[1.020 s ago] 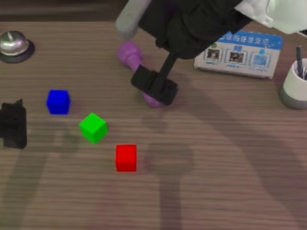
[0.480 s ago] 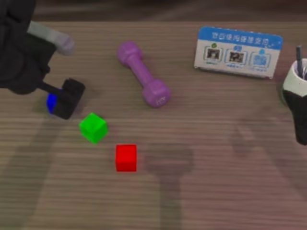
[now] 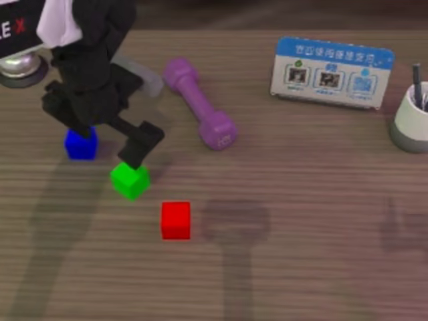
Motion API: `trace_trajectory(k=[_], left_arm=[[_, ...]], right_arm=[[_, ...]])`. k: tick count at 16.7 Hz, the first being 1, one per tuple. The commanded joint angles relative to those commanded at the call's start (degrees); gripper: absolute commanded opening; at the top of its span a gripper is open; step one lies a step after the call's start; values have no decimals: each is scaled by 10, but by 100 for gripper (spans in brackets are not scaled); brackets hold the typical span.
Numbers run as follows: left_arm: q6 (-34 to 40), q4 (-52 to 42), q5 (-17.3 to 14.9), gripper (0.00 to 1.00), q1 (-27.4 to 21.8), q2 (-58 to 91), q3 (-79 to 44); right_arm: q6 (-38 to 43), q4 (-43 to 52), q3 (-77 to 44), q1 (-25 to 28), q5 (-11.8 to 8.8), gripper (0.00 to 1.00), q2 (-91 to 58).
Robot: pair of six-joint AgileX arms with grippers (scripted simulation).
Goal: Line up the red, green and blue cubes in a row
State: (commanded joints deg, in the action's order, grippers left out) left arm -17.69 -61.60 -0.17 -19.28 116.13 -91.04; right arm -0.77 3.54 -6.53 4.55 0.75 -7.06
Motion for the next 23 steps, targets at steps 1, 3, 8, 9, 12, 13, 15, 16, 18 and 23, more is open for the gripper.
trace_trajectory(k=[1,3,8,9,12,13,15,16,18,23], left_arm=[[-3,-10,0,100,-3,18,-17],[-7,-23,0,100,-8,45,-40],[-9,-27,0,100,-9,53,-47],[-9,-28,0,100,-7,55,-48],[-10,-5,0,100,-8,63,-33],[-10,13,0,100,-8,70,-22],[-10,58,0,100,-8,86,4],[-10,81,0,100,-8,94,17],[-10,116,0,100,-8,108,39],[-10,128,0,100,-9,113,48]], right_arm=[[3,-13,24,-14,-3,100,26],[7,-31,56,-34,-6,100,61],[8,-35,65,-40,-8,100,71],[8,-35,65,-40,-8,100,71],[8,-35,65,-40,-8,100,71],[8,-35,65,-40,-8,100,71],[8,-35,65,-40,-8,100,71],[8,-35,65,-40,-8,100,71],[8,-35,65,-40,-8,100,71],[8,-35,65,-40,-8,100,71]])
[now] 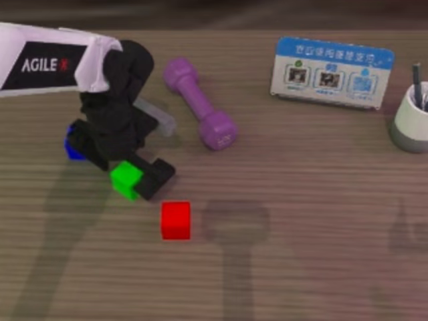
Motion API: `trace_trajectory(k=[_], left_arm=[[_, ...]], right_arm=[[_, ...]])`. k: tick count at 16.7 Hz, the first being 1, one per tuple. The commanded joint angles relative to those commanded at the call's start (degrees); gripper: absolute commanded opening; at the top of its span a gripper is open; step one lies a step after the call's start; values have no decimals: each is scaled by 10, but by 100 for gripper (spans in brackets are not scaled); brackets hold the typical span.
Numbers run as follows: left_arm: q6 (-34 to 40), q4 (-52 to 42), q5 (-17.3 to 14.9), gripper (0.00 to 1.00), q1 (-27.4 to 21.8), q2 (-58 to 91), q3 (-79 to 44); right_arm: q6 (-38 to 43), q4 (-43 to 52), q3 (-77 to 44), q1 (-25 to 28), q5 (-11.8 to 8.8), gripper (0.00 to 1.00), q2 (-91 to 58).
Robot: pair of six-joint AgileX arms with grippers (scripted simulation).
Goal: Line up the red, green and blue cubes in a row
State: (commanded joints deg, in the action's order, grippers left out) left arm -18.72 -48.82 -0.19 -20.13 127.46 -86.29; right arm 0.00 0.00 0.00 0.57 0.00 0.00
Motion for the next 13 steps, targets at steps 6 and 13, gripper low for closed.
trace_trajectory(k=[6,13], left_arm=[[0,0,0,55,0,0,0],[0,0,0,2,0,0,0]], right_arm=[[0,0,0,0,0,100,0],[0,0,0,0,0,100,0]])
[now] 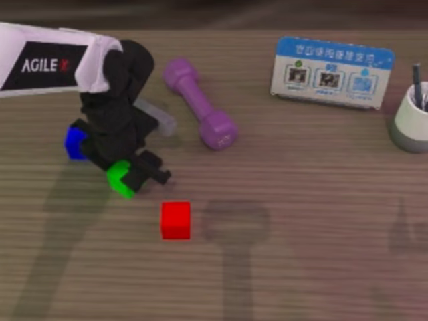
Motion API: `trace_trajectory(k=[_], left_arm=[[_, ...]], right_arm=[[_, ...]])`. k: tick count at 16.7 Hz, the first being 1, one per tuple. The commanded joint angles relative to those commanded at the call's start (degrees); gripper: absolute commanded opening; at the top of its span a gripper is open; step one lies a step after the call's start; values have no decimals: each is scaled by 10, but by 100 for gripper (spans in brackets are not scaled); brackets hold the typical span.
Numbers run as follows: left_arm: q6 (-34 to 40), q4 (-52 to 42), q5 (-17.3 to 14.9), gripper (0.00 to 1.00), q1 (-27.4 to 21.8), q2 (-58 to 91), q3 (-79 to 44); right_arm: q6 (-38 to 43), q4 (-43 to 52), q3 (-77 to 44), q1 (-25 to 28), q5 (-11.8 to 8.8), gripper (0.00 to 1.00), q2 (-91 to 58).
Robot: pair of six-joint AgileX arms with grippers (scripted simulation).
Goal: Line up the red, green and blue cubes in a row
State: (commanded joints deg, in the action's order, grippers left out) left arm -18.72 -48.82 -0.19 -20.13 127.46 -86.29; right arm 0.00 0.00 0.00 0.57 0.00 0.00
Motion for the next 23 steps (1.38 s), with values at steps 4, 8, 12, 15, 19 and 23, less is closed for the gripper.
trace_trajectory(k=[4,8,12,15,19,23], left_arm=[[0,0,0,0,0,0,0],[0,0,0,0,0,0,0],[0,-27,-2,0,1,-15,-17],[2,-86,-2,0,6,-37,-52],[2,-139,-2,0,11,-61,-84],[3,-138,-1,0,7,-59,-83]], right_arm=[[0,0,0,0,0,100,0],[0,0,0,0,0,100,0],[0,0,0,0,0,100,0],[0,0,0,0,0,100,0],[0,0,0,0,0,100,0],[0,0,0,0,0,100,0]])
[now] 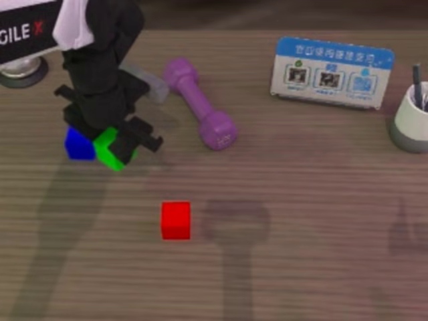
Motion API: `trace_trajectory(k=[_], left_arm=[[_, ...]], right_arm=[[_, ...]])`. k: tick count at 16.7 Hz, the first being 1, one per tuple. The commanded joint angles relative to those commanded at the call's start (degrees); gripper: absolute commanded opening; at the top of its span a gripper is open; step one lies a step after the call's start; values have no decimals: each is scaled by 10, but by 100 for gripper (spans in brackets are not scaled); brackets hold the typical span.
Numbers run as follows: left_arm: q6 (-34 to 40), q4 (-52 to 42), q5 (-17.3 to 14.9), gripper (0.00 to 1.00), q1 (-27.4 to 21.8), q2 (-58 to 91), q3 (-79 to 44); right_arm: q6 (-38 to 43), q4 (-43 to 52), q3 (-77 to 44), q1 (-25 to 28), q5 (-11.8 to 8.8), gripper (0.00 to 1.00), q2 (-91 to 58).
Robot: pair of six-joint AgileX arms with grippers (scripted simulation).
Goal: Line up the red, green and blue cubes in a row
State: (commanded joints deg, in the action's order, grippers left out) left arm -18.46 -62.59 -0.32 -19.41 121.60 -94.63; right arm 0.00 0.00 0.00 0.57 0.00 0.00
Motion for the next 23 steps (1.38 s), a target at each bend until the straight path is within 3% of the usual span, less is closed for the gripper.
trace_trajectory(k=[5,13,16,19,23], left_arm=[[94,-16,1,0,-44,14,-30],[473,-67,3,0,-184,50,-94],[575,-76,5,0,-227,50,-111],[623,-78,7,0,-250,46,-122],[626,-78,7,0,-252,46,-123]], right_arm=[[0,0,0,0,0,100,0],[0,0,0,0,0,100,0],[0,0,0,0,0,100,0],[0,0,0,0,0,100,0],[0,0,0,0,0,100,0]])
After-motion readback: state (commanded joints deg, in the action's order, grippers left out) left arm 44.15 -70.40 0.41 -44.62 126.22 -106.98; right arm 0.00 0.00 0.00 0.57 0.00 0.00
